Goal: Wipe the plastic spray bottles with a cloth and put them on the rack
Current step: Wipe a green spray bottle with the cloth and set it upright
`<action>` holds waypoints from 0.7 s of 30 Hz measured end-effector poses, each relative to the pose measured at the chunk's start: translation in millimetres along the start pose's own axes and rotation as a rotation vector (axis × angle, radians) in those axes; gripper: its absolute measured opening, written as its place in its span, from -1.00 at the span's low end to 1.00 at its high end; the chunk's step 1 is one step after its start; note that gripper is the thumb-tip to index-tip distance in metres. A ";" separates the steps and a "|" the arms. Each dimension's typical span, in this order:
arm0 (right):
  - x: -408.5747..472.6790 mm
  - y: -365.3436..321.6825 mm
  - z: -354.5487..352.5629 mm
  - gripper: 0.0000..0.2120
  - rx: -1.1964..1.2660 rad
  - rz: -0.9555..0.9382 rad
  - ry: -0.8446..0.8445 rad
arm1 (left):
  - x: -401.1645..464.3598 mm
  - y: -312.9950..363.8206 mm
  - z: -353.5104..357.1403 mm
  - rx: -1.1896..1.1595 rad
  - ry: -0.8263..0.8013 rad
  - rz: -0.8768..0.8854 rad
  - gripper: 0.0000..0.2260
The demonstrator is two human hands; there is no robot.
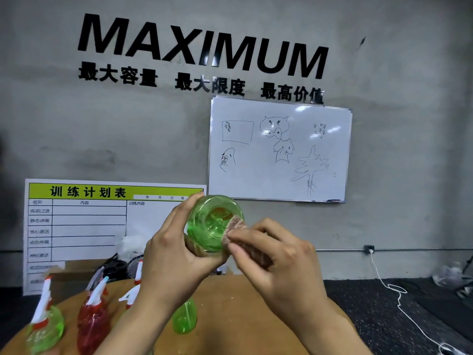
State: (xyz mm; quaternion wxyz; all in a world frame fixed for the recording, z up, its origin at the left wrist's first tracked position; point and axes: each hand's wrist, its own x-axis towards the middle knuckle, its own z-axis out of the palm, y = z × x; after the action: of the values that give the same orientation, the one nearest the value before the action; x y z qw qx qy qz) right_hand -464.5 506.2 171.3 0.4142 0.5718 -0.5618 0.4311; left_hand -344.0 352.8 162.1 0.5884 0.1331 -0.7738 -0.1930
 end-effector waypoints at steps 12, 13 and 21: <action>-10.4 4.6 30.6 -0.86 0.054 0.023 -0.010 | -20.2 -25.0 25.3 -0.010 -0.023 0.023 -0.21; -14.9 7.6 31.8 -0.85 0.056 0.021 -0.035 | -21.7 -28.8 25.3 -0.004 -0.028 0.016 -0.21; -38.4 32.4 57.6 -0.90 0.267 0.266 0.124 | -42.8 -60.8 44.7 -0.082 -0.089 -0.045 -0.13</action>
State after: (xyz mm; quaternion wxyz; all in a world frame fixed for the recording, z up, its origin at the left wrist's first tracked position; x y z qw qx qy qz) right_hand -495.2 461.2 117.7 0.3077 0.5147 -0.5438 0.5870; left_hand -376.7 323.5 87.2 0.5539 0.1176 -0.7875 -0.2436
